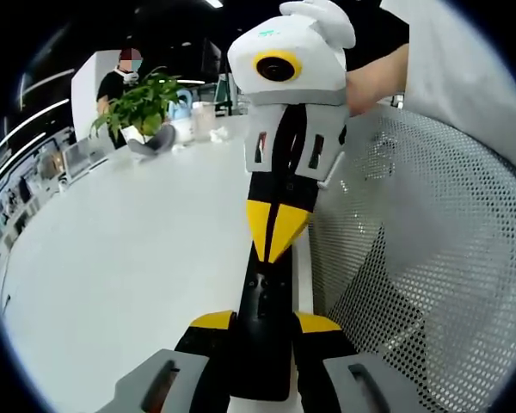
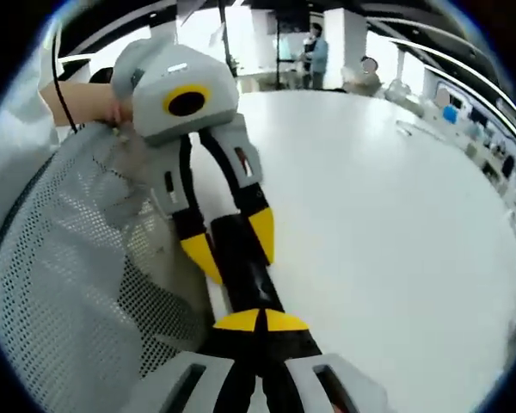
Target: Press the specified remote control buttons in sequence, fully releasing each button before pressing the next.
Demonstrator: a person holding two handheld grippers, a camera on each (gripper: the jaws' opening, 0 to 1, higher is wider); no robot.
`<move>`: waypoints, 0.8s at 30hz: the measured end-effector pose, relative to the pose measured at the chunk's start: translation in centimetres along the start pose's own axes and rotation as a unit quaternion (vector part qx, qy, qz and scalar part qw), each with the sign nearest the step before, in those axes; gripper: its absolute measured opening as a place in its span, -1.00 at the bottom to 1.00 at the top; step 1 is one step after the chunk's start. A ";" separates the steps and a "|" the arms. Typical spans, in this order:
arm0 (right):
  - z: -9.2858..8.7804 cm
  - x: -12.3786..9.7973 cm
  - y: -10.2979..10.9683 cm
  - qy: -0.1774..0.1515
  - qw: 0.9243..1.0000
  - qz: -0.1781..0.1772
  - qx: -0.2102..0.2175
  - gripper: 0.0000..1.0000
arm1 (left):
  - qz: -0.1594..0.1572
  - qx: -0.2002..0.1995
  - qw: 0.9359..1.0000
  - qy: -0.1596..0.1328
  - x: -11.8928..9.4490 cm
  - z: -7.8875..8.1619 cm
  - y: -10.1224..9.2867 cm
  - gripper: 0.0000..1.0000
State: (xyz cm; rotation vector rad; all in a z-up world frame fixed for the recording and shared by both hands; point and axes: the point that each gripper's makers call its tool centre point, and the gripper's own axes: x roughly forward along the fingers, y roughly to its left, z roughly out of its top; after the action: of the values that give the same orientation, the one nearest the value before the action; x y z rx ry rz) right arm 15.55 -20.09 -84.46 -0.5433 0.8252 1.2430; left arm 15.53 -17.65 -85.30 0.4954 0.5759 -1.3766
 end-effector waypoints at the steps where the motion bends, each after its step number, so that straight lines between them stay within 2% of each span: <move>1: 0.0 0.0 0.1 -0.001 1.000 -0.002 -0.004 -1.00 | 0.000 0.000 1.000 0.000 0.0 0.0 0.0 -0.49; 16: 0.8 0.2 0.2 -0.003 1.000 0.002 -0.030 -1.00 | 0.001 -0.001 1.000 0.000 0.0 0.0 0.0 -0.49; 24: 0.6 0.4 0.4 0.019 0.998 0.000 -0.068 -1.00 | 0.001 -0.001 1.000 -0.001 0.0 0.0 0.0 -0.49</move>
State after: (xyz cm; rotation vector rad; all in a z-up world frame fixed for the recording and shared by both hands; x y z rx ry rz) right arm 15.32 -19.28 -84.42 -0.6781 0.7766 1.2978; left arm 15.52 -17.60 -85.29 0.4927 0.5755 -1.3751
